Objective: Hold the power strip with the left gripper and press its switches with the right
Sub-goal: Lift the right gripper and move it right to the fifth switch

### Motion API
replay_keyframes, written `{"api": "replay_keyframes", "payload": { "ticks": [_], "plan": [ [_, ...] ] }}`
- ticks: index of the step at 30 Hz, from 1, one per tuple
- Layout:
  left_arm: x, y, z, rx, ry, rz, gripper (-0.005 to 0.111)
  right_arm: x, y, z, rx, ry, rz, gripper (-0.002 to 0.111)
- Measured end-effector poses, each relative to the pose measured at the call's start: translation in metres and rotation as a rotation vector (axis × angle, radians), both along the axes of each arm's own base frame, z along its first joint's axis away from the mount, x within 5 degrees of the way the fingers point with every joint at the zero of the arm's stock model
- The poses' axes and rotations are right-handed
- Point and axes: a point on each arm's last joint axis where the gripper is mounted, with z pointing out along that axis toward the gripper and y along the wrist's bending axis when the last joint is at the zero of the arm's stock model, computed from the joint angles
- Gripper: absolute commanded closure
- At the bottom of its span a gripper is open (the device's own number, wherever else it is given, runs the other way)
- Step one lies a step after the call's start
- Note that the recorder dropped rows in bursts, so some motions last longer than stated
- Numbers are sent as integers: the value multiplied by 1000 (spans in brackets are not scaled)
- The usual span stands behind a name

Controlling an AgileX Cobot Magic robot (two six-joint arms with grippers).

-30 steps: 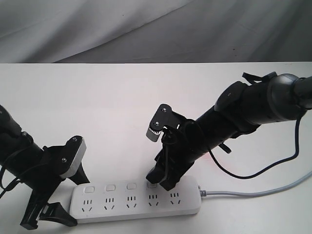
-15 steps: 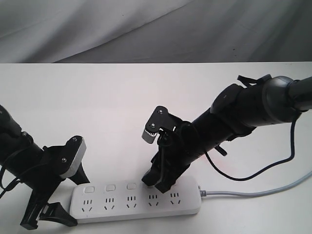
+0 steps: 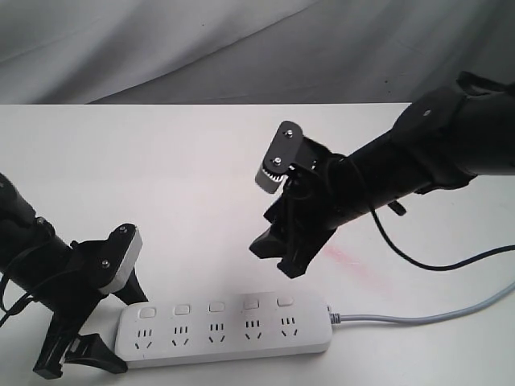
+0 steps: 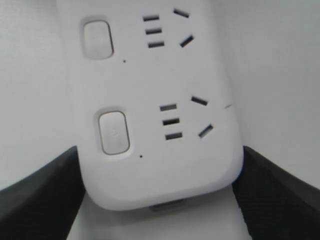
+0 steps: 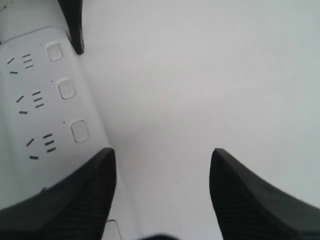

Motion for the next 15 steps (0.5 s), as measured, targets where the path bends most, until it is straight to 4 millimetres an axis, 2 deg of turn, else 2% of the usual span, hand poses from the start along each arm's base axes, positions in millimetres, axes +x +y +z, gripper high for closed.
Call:
{"api": "replay_keyframes", "payload": {
  "ticks": [5,15],
  "plan": [
    [0,0,0,0,0,0,64,5,-16,3,18,35,-21,56],
    [0,0,0,0,0,0,64,-8,-20,-12,31,83,-20,57]
  ]
}}
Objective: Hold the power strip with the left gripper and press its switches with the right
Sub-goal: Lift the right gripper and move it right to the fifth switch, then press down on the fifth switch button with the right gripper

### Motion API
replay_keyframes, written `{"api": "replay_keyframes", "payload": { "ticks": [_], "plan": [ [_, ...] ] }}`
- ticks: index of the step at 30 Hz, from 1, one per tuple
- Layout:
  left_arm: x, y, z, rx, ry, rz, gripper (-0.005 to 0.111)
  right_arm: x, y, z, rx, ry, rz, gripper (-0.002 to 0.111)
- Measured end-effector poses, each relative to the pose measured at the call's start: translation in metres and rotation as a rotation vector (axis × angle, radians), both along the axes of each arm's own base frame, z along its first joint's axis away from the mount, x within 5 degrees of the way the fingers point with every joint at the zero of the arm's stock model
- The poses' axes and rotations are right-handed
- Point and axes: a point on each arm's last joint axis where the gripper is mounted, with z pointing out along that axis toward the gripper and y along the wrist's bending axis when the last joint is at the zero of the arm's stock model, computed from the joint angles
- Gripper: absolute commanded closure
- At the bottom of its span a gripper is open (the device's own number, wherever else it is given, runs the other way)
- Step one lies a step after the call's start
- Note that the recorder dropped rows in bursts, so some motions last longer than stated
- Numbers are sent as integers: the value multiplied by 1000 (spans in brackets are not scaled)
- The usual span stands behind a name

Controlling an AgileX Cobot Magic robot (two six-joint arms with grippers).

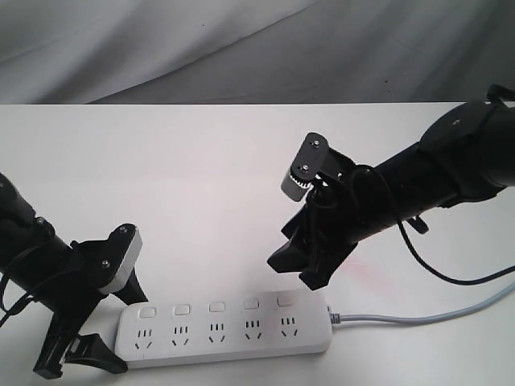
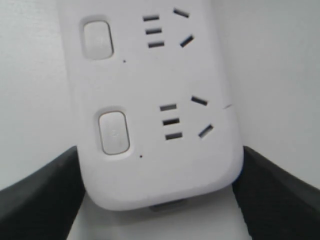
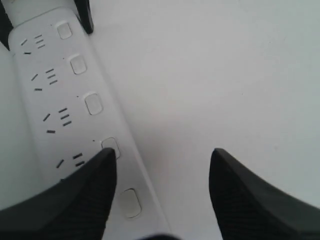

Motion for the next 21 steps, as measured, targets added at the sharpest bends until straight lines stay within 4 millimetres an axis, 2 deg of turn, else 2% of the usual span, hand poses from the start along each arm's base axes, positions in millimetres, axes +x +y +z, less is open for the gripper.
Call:
{"api": "replay_keyframes", "payload": {
  "ticks": [5,13,21],
  "plan": [
    [0,0,0,0,0,0,64,-2,0,-7,11,10,-1,57],
    [0,0,0,0,0,0,64,0,1,-38,-26,93,-5,57],
    [0,0,0,0,0,0,64,1,-1,-43,-50,84,-11,57]
  ]
}}
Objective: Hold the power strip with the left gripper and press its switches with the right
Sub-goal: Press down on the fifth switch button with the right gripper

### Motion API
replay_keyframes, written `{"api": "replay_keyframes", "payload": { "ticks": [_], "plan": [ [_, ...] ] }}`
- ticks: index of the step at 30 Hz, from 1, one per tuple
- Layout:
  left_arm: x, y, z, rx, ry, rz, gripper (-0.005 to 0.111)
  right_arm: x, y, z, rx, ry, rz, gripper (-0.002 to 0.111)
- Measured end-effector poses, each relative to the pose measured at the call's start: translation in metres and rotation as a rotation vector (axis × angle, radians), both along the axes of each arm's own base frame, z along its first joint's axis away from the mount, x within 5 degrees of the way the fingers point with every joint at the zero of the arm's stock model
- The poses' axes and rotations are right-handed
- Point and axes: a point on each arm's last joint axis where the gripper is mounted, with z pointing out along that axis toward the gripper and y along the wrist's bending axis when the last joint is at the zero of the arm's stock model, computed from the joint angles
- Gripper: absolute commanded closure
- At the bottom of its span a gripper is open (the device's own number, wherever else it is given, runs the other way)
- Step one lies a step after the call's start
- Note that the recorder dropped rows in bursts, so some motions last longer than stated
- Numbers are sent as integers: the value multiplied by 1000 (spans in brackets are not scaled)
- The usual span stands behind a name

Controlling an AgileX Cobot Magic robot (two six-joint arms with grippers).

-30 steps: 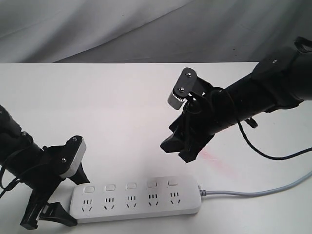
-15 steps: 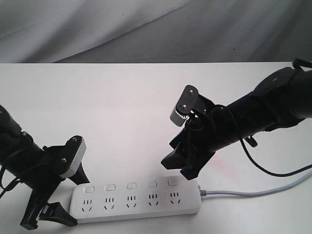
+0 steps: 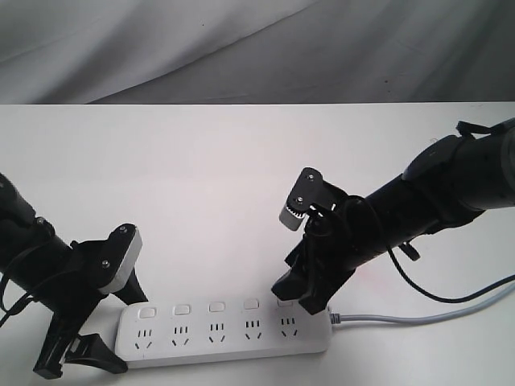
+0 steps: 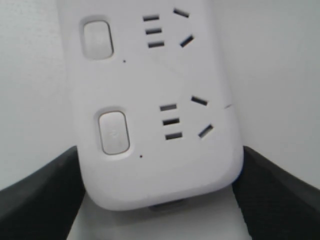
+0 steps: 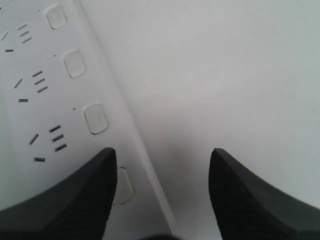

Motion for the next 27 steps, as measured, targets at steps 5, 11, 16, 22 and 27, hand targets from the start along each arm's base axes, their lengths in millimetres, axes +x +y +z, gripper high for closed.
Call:
{"api": "replay_keyframes", "payload": {
  "ticks": [5,11,16,22,27],
  "plan": [
    [0,0,0,0,0,0,64,2,-1,0,-11,-17,-14,57],
    [0,0,0,0,0,0,64,2,-1,0,-11,-17,-14,57],
    [0,0,0,0,0,0,64,2,-1,0,-11,-17,-14,57],
    [0,0,0,0,0,0,64,2,-1,-1,-14,-18,-11,57],
    [0,0,0,0,0,0,64,0,-2,-3,-21,-11,-11,57]
  ]
}}
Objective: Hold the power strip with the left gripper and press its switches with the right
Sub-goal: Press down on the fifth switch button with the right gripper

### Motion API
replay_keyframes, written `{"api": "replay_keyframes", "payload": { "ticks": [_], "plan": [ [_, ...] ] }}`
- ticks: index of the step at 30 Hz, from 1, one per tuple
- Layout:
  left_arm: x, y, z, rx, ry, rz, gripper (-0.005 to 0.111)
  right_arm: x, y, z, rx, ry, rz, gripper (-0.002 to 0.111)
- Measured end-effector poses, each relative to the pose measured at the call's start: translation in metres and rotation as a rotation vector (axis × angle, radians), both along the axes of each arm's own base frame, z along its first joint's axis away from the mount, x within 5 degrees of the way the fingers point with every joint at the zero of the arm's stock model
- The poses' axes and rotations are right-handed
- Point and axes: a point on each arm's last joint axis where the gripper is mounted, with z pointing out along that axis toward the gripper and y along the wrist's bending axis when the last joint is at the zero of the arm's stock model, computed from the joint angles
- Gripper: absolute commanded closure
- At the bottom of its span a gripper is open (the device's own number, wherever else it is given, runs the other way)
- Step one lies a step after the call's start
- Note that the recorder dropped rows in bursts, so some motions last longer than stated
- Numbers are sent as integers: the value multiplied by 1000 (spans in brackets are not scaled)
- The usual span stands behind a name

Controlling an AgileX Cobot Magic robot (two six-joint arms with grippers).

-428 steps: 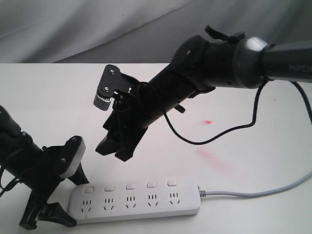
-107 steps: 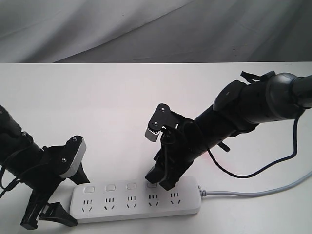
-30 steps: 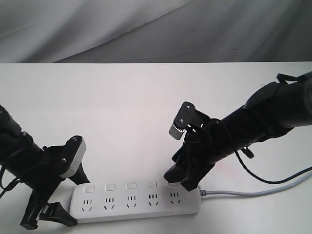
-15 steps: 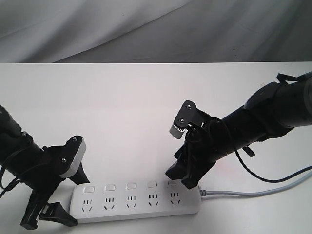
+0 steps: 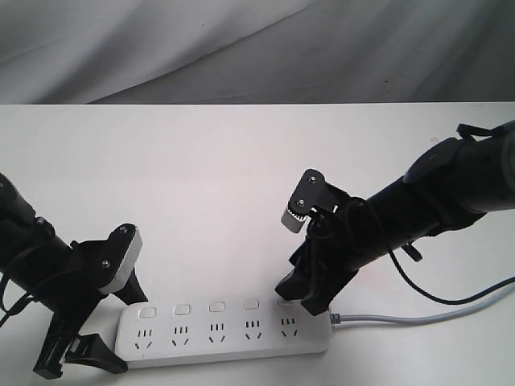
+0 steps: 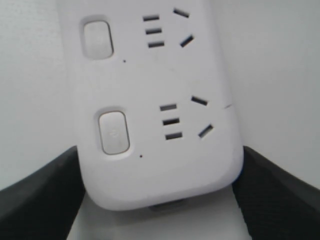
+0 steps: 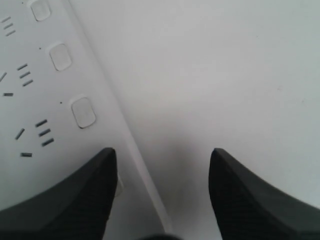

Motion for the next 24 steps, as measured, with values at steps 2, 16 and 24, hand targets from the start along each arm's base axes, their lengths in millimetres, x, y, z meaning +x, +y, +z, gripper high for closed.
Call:
{"api": "replay_keyframes", "payload": {
  "ticks": [2,16,24],
  "plan": [
    [0,0,0,0,0,0,64,-1,0,-1,-1,3,0,57],
    [0,0,0,0,0,0,64,0,2,-14,21,79,-45,57],
    [0,0,0,0,0,0,64,0,3,-15,27,86,-53,57]
  ]
}}
